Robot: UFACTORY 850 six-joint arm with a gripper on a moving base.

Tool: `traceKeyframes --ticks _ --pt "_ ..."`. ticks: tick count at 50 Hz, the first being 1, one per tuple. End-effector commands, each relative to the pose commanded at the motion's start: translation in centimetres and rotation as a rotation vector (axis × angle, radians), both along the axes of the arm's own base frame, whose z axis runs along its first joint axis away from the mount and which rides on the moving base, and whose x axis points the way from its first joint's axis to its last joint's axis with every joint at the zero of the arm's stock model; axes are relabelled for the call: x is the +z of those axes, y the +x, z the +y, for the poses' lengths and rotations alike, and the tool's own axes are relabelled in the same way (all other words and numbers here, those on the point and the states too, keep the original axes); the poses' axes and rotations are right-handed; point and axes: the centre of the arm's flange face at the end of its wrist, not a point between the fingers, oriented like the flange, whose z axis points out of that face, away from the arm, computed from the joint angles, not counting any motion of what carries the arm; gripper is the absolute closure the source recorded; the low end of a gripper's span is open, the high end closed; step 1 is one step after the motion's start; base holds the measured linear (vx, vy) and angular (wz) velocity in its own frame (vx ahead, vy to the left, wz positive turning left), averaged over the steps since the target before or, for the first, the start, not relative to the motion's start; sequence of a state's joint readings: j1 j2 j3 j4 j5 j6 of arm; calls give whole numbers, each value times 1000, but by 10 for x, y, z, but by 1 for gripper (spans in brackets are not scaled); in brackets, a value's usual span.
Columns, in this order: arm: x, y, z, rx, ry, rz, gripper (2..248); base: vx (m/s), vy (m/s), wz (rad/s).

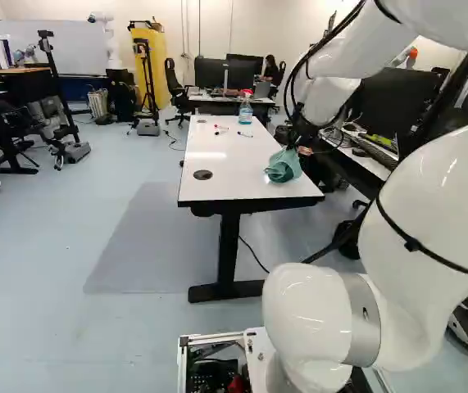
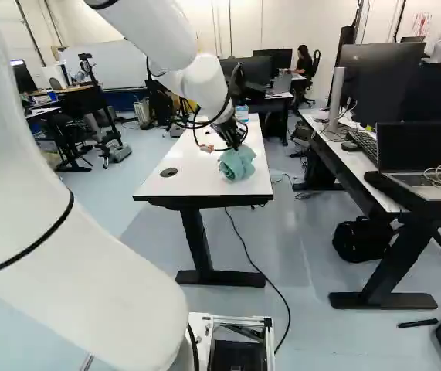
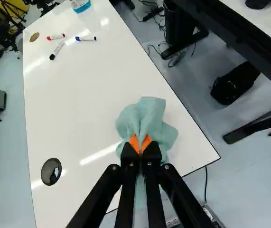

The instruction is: Clean the table with the green towel

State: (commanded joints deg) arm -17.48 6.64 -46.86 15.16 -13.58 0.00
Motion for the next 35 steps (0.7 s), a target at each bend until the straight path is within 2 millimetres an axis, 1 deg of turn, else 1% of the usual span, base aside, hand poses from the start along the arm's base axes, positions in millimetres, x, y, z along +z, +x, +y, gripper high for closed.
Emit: traceKeyframes --ticks 13,35 --pt "-1 -19 -13 -42 -1 -2 226 0 0 0" --pt "-1 -19 -13 -42 -1 -2 223 0 0 0"
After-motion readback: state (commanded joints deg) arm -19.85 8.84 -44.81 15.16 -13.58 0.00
